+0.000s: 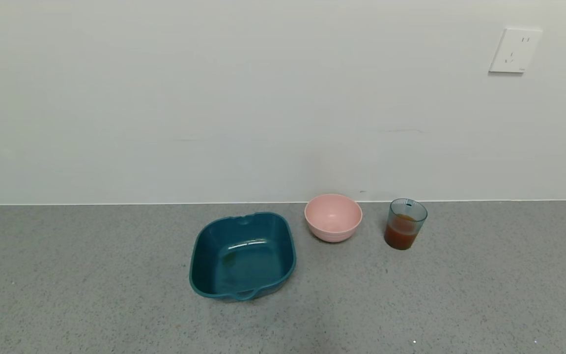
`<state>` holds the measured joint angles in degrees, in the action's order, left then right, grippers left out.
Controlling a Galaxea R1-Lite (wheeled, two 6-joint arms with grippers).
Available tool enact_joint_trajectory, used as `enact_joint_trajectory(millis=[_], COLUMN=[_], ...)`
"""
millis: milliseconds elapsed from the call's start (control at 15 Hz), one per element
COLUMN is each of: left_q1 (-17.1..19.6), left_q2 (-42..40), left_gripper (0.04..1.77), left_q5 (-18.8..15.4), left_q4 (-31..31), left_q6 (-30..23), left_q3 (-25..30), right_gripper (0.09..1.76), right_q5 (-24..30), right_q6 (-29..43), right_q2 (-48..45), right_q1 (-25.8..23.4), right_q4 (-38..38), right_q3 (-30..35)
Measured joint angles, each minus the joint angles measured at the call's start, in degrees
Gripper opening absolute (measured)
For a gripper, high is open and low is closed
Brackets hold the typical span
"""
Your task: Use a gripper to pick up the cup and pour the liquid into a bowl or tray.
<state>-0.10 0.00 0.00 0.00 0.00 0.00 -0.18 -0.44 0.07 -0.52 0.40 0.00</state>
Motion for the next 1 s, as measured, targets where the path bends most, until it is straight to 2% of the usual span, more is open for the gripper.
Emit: enact_joint_trajectory(millis=[267, 467, 667, 1000], left_q1=[0.00, 0.00, 0.00, 0.00], left_q2=[0.00, 0.00, 0.00, 0.00], left_gripper=[1.72, 1.72, 1.72, 1.72], left_q5=[0.00, 0.00, 0.00, 0.00], left_q4=[0.00, 0.02, 0.00, 0.00], left_q6=[0.00, 0.00, 0.00, 0.00], left_q3=[0.00, 0.00, 0.00, 0.00], right_gripper=[1.71, 1.71, 1.71, 1.71], right_q5=[0.11, 0.13, 0.13, 1.94], right_q6=[-0.29, -0.33, -0.33, -0.20], right_q2=[0.26, 3.50, 11.89, 32.00], right_q1=[-0.05, 0.20, 0.45, 2.08], right_q4=[0.41, 1.27, 1.16, 0.50], right_q3=[-0.55, -4.92, -11.79, -24.16])
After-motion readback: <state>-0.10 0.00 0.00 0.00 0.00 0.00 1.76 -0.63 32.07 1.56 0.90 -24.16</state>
